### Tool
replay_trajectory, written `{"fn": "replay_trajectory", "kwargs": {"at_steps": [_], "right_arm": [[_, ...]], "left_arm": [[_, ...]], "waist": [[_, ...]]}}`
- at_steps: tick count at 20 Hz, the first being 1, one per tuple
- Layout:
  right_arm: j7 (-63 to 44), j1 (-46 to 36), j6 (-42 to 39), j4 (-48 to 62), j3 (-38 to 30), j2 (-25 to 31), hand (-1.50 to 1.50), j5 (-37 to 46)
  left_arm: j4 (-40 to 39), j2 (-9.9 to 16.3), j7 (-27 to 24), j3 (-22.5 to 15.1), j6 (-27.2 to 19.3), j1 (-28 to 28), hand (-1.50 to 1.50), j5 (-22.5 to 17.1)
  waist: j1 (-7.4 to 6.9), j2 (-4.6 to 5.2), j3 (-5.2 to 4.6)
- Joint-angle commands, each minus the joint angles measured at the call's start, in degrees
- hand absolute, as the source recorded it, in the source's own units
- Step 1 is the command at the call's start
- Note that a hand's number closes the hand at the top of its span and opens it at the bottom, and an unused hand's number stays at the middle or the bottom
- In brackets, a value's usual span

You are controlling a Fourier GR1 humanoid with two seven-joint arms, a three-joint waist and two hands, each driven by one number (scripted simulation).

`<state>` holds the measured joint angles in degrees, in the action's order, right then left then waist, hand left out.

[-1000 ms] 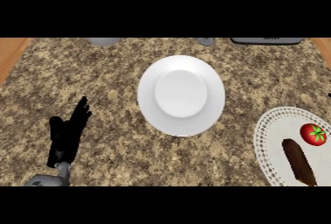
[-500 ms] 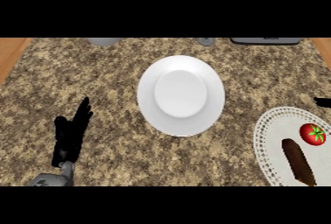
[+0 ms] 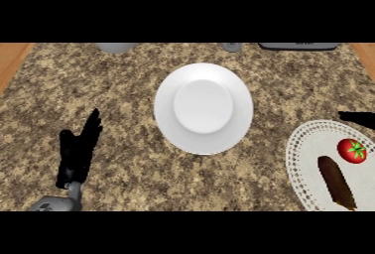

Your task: Pick the tomato from the placemat and place it in the plate

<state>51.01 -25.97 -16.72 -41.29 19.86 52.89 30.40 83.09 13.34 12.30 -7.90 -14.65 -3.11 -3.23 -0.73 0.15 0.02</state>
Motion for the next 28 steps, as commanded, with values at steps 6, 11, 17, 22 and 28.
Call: {"fn": "replay_trajectory", "kwargs": {"at_steps": [6,11,17,22,28], "right_arm": [[6.27,-4.23,-1.93,8.25,-0.73,-3.49,-1.50,5.75],[6.49,-5.69,-3.24,10.13,-1.24,-4.47,-1.50,7.09],[5.27,-6.05,0.58,13.42,-1.02,-8.93,-1.50,10.66],[10.27,-4.32,5.76,12.09,-1.98,-7.78,1.50,12.07],[10.18,-4.50,9.81,13.43,-5.16,-9.88,1.50,12.15]], "left_arm": [[-2.59,-1.93,-3.73,0.96,1.95,1.89,0.00,0.68],[-3.19,-0.12,-2.14,3.94,3.51,-1.60,0.00,0.34],[0.30,-2.54,-2.83,1.27,2.74,2.71,0.00,3.01],[3.53,-3.31,1.37,0.92,1.13,3.28,0.00,4.56],[0.36,-5.07,-1.06,1.88,1.41,1.71,0.00,4.96]], "waist": [[0.10,-0.04,0.00],[0.24,-0.04,-0.02],[0.02,-0.02,0.00],[0.24,-0.16,0.01],[0.47,-0.14,-0.01]]}}
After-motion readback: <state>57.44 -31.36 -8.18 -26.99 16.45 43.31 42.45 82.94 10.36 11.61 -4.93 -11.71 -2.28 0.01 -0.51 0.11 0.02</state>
